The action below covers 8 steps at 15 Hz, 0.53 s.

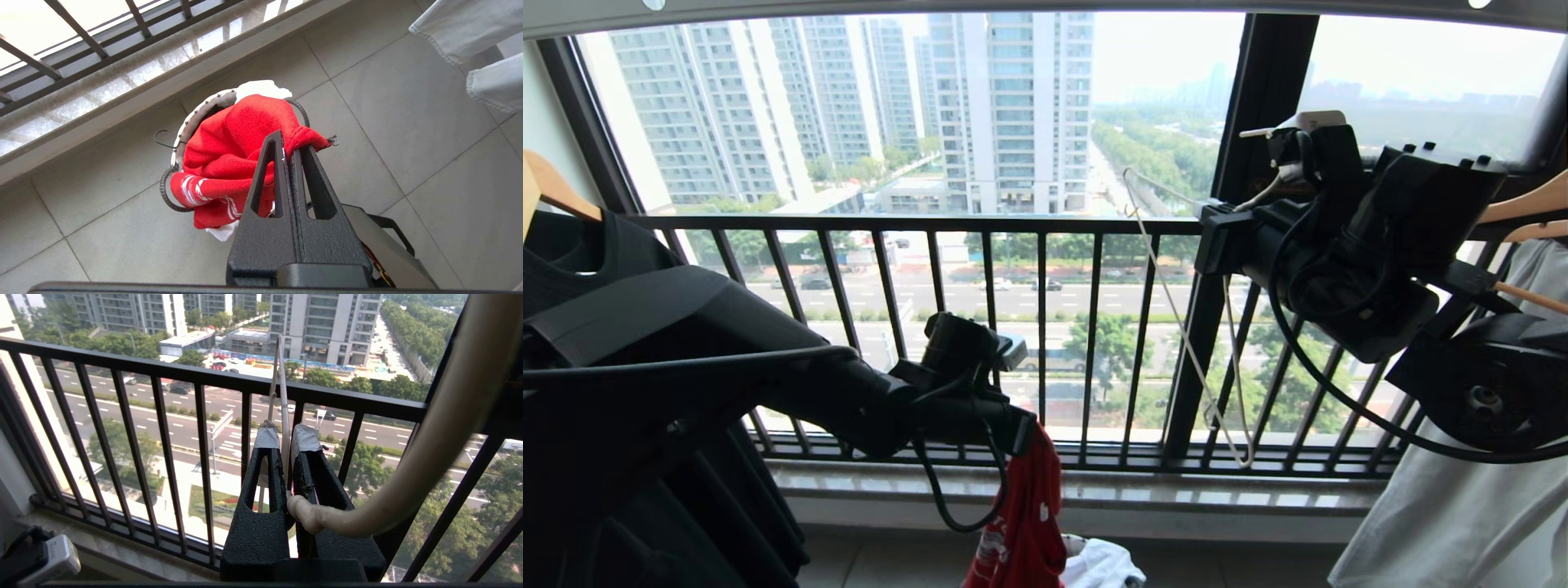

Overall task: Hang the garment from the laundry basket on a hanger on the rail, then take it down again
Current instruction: Put clothes in the basket

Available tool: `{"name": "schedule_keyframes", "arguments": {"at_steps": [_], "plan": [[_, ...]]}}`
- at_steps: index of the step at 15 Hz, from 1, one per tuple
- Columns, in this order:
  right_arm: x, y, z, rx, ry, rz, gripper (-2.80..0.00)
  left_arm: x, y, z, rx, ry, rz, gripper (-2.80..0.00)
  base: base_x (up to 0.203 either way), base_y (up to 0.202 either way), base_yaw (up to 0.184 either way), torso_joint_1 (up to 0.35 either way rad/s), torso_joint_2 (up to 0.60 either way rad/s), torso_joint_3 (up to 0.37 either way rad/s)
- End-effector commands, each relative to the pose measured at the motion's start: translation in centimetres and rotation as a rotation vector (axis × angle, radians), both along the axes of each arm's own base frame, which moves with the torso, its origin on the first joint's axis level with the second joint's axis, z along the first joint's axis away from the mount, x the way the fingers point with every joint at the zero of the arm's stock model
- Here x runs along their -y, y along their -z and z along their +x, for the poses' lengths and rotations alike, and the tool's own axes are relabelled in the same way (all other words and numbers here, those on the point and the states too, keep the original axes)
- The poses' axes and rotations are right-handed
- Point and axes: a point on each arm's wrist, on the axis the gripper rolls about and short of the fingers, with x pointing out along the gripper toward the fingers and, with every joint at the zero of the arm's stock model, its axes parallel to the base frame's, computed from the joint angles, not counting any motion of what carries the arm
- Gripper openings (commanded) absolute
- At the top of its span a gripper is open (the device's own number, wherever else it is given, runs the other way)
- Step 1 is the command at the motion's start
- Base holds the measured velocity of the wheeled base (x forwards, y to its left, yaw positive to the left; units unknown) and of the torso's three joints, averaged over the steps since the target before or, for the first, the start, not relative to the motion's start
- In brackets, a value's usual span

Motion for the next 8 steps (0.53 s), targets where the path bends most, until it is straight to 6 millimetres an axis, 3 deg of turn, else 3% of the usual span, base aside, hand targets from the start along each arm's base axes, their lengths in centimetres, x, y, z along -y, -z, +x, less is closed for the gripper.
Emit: {"name": "schedule_keyframes", "arguments": {"at_steps": [1,3,8], "plan": [[0.1,-0.1,0.0,0.006,0.005,0.002,-2.80,0.3,3.7,0.8,-0.034,-0.018,0.071,-2.80,0.000,0.000,0.000,0.000,0.00,0.000],[0.2,-0.2,0.0,0.010,0.008,0.004,-2.80,0.1,5.0,1.3,-0.004,-0.012,0.132,-2.80,0.000,0.000,0.000,0.000,0.00,0.000],[0.2,-0.1,0.0,0.009,0.008,0.004,-2.80,-0.3,6.1,0.6,-0.007,0.046,0.231,-2.80,0.000,0.000,0.000,0.000,0.00,0.000]]}}
